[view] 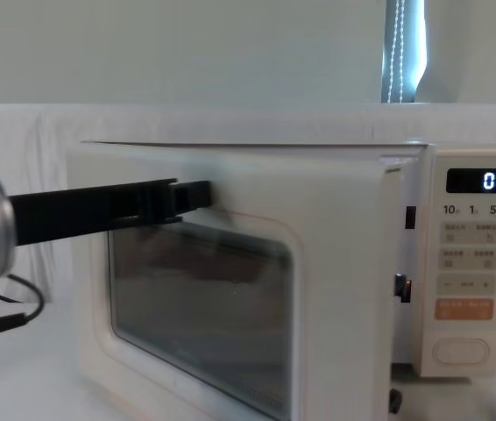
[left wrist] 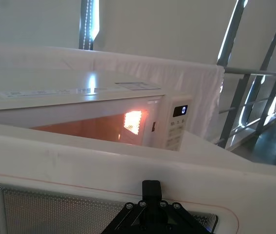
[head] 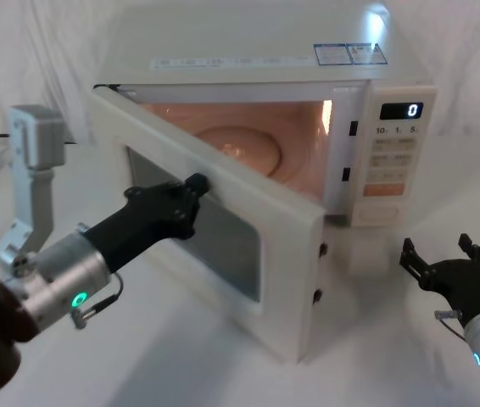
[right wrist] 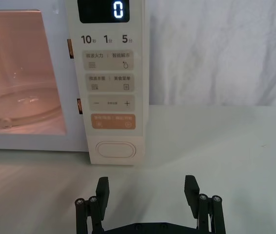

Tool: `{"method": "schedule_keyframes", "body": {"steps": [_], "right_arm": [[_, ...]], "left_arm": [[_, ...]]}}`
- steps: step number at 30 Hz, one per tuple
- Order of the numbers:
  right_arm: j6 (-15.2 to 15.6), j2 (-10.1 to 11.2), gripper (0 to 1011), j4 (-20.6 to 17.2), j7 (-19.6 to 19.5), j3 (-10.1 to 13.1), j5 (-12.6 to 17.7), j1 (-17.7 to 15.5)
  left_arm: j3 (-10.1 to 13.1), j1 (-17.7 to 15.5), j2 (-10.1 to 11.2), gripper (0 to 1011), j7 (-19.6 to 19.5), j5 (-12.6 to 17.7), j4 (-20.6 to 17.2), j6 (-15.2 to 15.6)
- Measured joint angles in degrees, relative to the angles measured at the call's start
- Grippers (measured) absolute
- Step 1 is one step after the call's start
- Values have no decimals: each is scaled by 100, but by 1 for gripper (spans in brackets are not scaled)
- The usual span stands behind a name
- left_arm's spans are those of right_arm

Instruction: Press the button to open the microwave door with one hand; close the microwave door with the other hand.

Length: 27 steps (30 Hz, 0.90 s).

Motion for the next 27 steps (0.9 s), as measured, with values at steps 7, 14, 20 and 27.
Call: {"method": "schedule_keyframes", "body": {"steps": [7,14,20,27], "right_arm": [[0,0,1002,0,0,0,0,0],[0,0,1002,0,0,0,0,0],[0,0,1002,0,0,0,0,0],[0,0,1002,0,1,0,0,0]], "left_arm": [[338,-426,-113,0,165,158,344,17],[608,-748,-215,0,336,382,628,-38],[704,-938,-372,0,470,539,840,-126],[754,-1140,-583,0,609,724,1058,-167]]}}
